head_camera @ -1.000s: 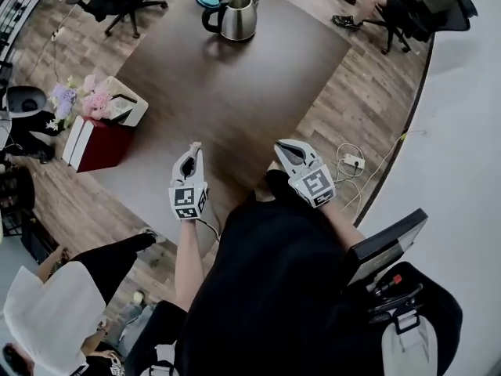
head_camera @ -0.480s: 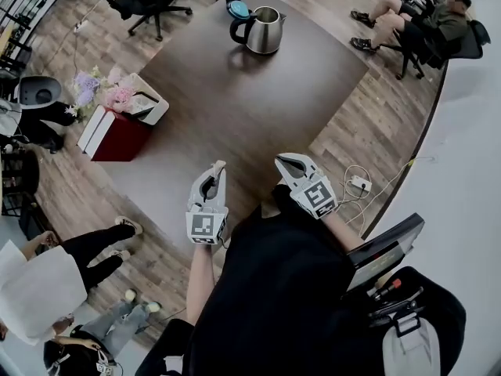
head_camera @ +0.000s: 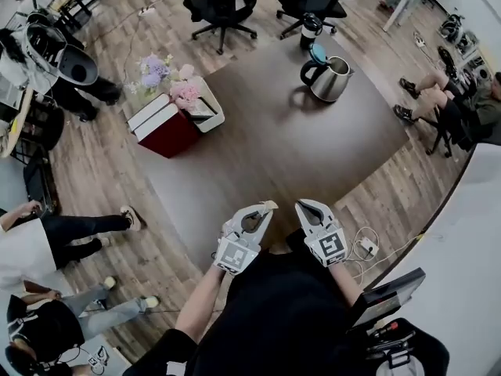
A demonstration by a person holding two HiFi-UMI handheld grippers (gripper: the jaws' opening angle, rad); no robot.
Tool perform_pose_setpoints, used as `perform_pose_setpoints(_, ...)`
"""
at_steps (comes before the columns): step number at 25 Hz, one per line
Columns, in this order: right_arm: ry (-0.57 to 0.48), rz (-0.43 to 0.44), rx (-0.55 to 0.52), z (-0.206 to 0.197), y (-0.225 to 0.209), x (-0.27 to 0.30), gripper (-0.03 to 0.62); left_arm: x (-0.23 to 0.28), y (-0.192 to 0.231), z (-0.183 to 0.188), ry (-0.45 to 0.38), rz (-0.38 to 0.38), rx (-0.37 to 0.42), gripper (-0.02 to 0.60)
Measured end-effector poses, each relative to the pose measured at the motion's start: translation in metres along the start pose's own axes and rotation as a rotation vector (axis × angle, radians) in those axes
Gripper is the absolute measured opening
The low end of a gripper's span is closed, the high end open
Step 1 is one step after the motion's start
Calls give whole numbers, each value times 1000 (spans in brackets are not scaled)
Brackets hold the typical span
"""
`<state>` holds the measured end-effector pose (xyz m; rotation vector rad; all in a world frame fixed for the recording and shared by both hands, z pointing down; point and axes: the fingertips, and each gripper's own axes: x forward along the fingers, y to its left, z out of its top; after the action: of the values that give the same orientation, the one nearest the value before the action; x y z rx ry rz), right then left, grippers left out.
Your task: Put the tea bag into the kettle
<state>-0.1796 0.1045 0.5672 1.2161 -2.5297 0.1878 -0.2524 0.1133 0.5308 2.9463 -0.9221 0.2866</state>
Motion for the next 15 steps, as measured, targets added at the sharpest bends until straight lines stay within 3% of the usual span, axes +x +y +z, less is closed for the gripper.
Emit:
perform_pose_setpoints(8, -60, 55, 12, 6, -11, -2, 8, 14, -3, 12, 13, 44, -4, 23)
perform_pose_setpoints(15, -84, 79, 42, -5, -77, -28, 8, 77, -26, 31, 34, 119, -22, 23)
